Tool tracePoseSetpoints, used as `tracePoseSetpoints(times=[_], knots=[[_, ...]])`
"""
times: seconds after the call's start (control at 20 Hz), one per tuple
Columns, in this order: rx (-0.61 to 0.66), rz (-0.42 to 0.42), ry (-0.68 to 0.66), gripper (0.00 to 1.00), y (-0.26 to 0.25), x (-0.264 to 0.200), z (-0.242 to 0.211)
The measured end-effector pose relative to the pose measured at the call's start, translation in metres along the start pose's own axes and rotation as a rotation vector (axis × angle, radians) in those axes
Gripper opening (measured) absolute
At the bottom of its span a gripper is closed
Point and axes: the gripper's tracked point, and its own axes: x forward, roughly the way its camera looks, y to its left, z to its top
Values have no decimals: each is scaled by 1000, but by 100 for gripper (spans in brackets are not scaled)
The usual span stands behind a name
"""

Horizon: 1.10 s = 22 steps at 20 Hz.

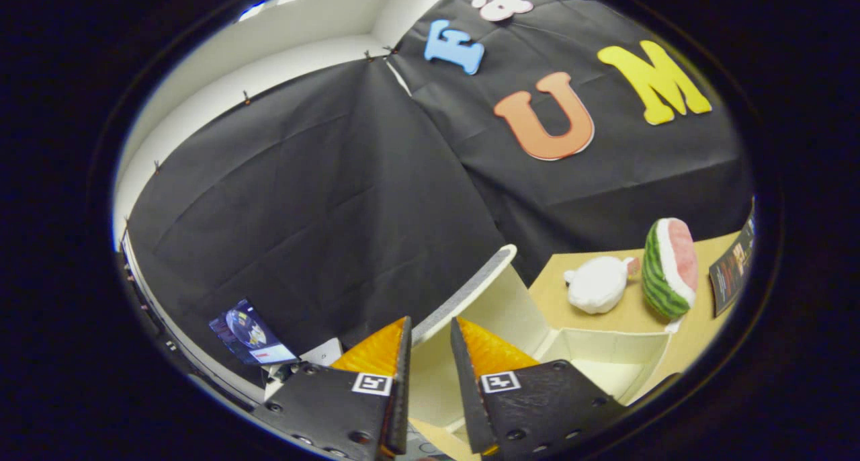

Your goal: Open the storage box then place both shoes into the box .Put the left shoe in first, then the right shoe, with the right side of both shoes facing outward in a uniform manner.

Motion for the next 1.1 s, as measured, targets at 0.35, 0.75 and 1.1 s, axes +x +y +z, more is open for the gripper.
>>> tracePoseSetpoints(times=[0.35, 0.75, 1.1], knots=[[-120, -181, -51, 82, -27, -15, 8], [-225, -450, -152, 95, -84, -122, 32], [-232, -724, -134, 95, -174, -257, 10]])
